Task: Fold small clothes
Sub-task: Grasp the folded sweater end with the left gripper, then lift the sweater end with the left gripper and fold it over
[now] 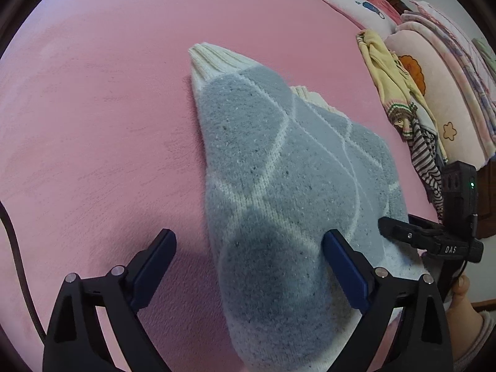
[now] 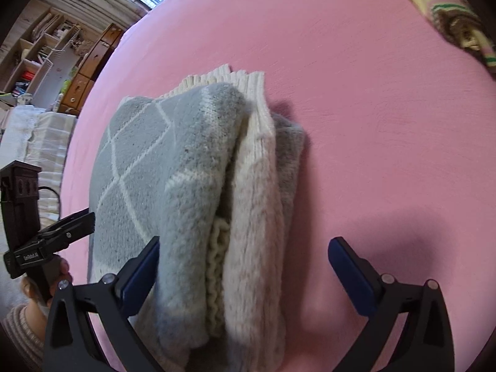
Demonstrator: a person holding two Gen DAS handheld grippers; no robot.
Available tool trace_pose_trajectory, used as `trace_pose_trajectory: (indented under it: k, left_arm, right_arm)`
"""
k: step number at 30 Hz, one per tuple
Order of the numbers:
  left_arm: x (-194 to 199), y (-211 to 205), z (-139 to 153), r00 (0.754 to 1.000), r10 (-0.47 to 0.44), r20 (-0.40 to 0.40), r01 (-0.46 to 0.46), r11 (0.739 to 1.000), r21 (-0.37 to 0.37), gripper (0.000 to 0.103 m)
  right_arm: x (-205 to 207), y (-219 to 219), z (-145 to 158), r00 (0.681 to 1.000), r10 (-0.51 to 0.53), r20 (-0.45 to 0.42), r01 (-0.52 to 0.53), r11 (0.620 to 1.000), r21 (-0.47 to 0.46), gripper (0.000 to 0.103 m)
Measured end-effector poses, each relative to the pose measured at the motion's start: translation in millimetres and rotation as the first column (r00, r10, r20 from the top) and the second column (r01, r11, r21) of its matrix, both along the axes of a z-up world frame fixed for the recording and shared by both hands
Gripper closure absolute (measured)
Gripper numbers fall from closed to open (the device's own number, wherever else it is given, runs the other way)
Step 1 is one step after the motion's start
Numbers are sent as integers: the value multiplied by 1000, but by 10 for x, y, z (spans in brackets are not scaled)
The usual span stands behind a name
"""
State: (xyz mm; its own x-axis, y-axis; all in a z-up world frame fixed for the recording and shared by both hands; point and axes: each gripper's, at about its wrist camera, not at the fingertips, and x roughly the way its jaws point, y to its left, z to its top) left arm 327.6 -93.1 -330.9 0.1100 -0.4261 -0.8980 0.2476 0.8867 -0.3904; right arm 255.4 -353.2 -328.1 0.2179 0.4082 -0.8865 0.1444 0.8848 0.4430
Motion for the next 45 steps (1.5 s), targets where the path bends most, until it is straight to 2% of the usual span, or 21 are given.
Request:
trace_pose_trajectory:
  k: [1, 6, 8, 11, 12, 13, 14, 15, 16, 17, 19, 21, 26, 30, 34, 40, 45]
  left_arm:
    - [33, 6, -56, 1000, -1, -13, 1, 1000, -10, 0]
    - [152, 66, -345, 994, -6, -108, -8, 992, -128, 0]
    - [176, 43, -414, 993, -14, -113, -4, 988, -153, 0]
    - [175, -51, -421, 995, -31, -91, 18, 989, -147, 1]
    - [172, -83, -411, 996, -38, -81, 26, 989, -144, 3]
    - [159, -137, -396, 996, -51, -71, 39, 988, -152, 14]
    - [145, -162, -358, 995, -60, -74, 47, 985, -168, 20]
    - [141, -195, -332, 996, -59, -71, 47, 986, -162, 22]
    - [131, -229, -302, 996, -65, -56, 56, 988, -147, 25]
    - [118, -240, -275, 997, -71, -42, 64, 988, -141, 32]
    - [105, -212, -220, 997, -67, -36, 61, 986, -153, 45]
    - [86, -203, -152, 997, -70, -24, 65, 986, -152, 50]
    - [-41, -273, 150, 995, -91, 39, 95, 990, -109, 54]
    - [-186, -255, 463, 992, -86, 88, 94, 991, -94, 54]
    - [-338, -143, 773, 994, -48, 98, 58, 993, -100, 54]
    - [-640, 125, 1333, 993, -5, 116, 10, 999, -47, 54]
    - [-890, 604, 1884, 988, 26, 153, -23, 1000, -20, 53]
  right_arm:
    - [34, -7, -39, 1000, 8, -3, -8, 1000, 18, 0]
    - [179, -14, -207, 999, 44, -15, -43, 995, 87, 0]
    - [219, -33, -283, 998, 55, -16, -52, 991, 119, 0]
    - [236, -44, -327, 997, 70, -9, -68, 989, 132, 0]
    - [234, -32, -332, 997, 76, -7, -75, 989, 128, 0]
    - [231, -23, -325, 996, 84, -5, -82, 989, 123, 0]
    - [231, -14, -320, 996, 90, -4, -89, 989, 119, 1]
    - [237, -10, -315, 996, 92, -4, -91, 989, 119, 2]
    - [240, 0, -306, 995, 95, -2, -94, 987, 129, 9]
    - [238, -3, -294, 995, 96, 0, -95, 980, 176, 23]
    - [212, 10, -225, 995, 96, 3, -95, 978, 184, 31]
    - [182, 36, -142, 994, 109, 22, -111, 981, 158, 41]
    - [89, 84, 143, 991, 112, 66, -119, 987, 112, 49]
    - [-73, 150, 422, 987, 115, 111, -122, 991, 62, 50]
    - [-150, 256, 724, 983, 120, 140, -126, 991, 39, 51]
    - [-271, 614, 1206, 966, 187, 179, -189, 982, -5, 51]
    - [-372, 1034, 1643, 942, 241, 233, -249, 968, 5, 51]
